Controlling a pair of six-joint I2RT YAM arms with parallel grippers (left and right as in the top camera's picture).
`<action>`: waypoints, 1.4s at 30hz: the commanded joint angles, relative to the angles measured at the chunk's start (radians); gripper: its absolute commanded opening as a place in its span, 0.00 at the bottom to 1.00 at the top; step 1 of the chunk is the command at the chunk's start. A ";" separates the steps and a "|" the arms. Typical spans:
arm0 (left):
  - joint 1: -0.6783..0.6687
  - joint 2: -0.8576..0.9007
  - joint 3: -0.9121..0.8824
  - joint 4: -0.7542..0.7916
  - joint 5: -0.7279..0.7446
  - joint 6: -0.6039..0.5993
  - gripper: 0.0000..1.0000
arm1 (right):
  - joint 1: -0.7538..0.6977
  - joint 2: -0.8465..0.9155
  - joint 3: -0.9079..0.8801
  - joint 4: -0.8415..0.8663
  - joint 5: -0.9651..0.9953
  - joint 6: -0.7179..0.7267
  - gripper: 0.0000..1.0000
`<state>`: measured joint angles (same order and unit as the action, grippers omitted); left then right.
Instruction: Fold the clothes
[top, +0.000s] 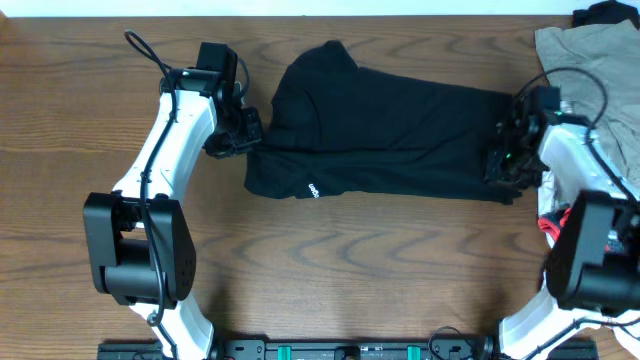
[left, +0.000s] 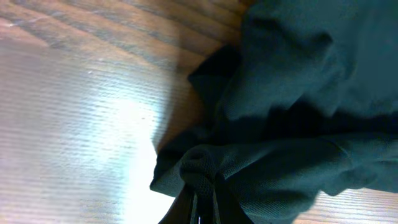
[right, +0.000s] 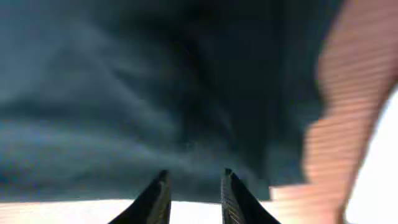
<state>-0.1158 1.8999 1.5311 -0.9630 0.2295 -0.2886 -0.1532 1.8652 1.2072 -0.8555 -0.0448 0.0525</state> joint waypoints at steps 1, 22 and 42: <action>0.003 -0.024 -0.003 0.017 0.044 -0.005 0.06 | 0.008 0.017 -0.016 0.008 -0.007 -0.006 0.25; -0.003 -0.024 -0.003 0.440 0.143 -0.043 0.12 | 0.008 0.019 -0.027 -0.065 0.063 -0.005 0.27; -0.040 -0.004 -0.003 0.218 0.117 -0.047 0.45 | 0.008 0.019 -0.027 -0.071 0.063 -0.005 0.28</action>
<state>-0.1326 1.8999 1.5257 -0.7315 0.3374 -0.3378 -0.1528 1.8839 1.1828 -0.9260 0.0093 0.0521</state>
